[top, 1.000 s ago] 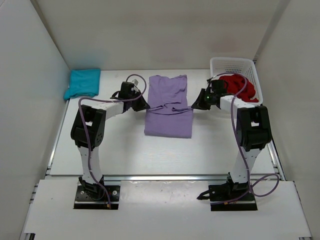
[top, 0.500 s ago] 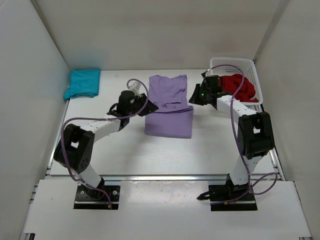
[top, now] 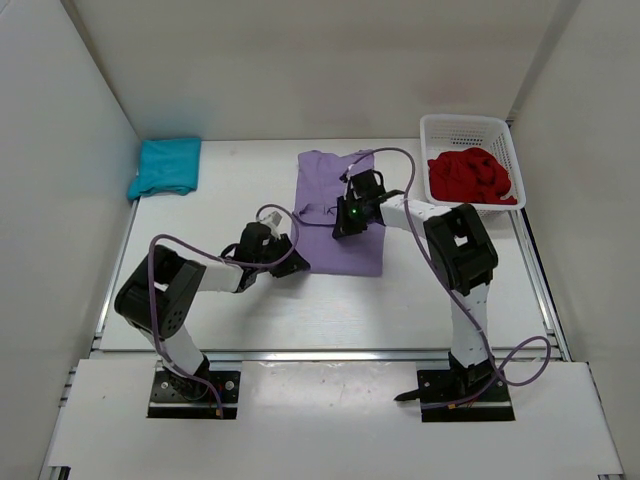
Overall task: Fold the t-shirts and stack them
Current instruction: Fold the folded rectangular tshirt in 1/3 of the way
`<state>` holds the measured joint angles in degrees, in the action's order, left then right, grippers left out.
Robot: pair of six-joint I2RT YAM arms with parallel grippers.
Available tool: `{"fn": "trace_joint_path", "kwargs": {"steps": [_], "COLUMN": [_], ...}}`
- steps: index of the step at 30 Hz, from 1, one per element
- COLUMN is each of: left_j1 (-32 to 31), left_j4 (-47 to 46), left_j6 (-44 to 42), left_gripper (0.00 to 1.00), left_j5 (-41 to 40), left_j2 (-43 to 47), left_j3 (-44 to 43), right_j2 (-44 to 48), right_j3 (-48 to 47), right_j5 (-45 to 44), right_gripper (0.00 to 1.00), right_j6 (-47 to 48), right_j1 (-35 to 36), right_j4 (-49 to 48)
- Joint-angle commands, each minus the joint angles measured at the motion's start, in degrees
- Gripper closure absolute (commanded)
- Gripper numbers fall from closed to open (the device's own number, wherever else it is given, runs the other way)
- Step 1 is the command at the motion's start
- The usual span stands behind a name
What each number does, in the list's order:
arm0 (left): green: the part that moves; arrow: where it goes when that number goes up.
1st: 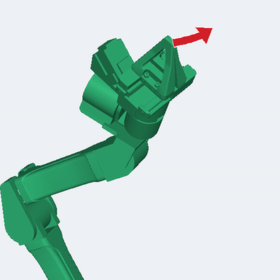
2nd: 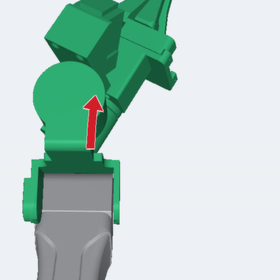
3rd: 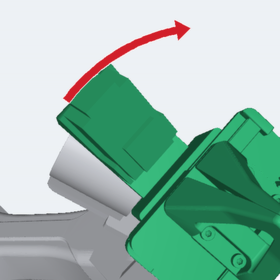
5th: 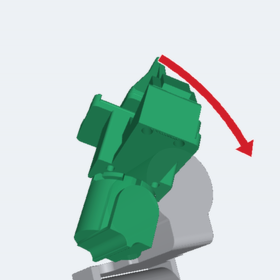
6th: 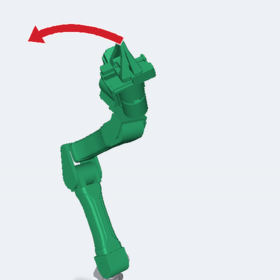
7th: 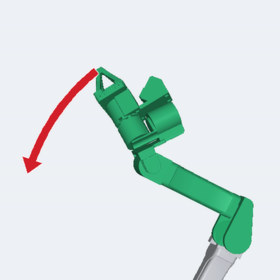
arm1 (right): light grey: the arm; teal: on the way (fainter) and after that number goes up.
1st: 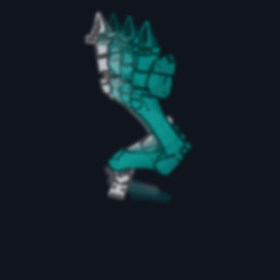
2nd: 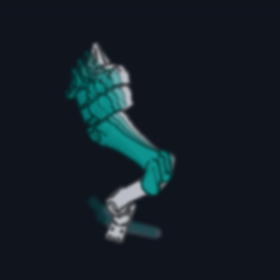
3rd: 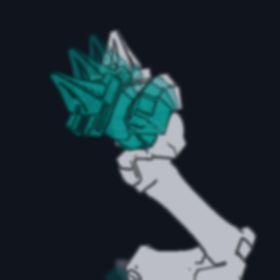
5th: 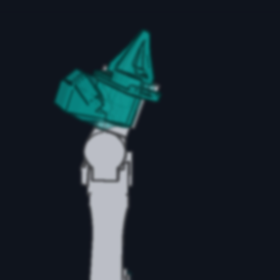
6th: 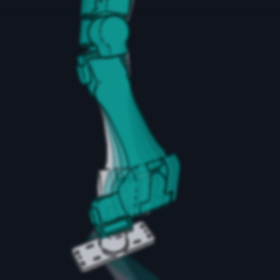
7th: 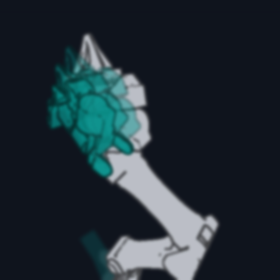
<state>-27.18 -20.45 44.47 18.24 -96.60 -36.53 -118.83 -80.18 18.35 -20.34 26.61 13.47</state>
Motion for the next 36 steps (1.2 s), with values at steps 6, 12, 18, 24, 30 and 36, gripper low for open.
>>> {"fn": "trace_joint_path", "kwargs": {"steps": [6, 12, 18, 24, 30, 36], "left_j1": [-0.2, 1.2, 0.3, 2.1, 4.9, 4.7], "left_j4": [-4.5, -2.4, -0.5, -1.4, -0.7, 4.6], "left_j6": [-0.2, -0.3, 0.5, 1.8, 3.3, 2.6], "left_gripper": [0.71, 0.71, 0.7, 0.69, 0.69, 0.69], "left_j5": [1.2, 3.5, 2.3, 1.8, 4.7, 7.7], "left_j2": [3.0, 6.1, 12.4, 7.4, -6.2, -17.9], "left_j3": [7.1, 7.0, 3.8, -2.6, -15.0, -30.7], "right_j2": [-9.0, -23.1, -23.4, -19.0, -5.9, 21.6], "right_j3": [-16.8, -56.4, -67.2, -64.8, -45.2, -1.0], "right_j5": [-5.8, -5.7, -17.4, -19.0, -23.4, -8.2], "right_gripper": [1.0, 1.0, 0.99, 1.0, 1.0, 1.0], "right_j6": [1.4, 2.7, 6.9, 7.9, 9.4, 5.1], "right_j1": [-1.6, -3.2, 0.5, 2.1, 2.7, -4.8], "right_j4": [-0.1, 19.1, 40.7, 44.5, 39.5, 9.4]}}
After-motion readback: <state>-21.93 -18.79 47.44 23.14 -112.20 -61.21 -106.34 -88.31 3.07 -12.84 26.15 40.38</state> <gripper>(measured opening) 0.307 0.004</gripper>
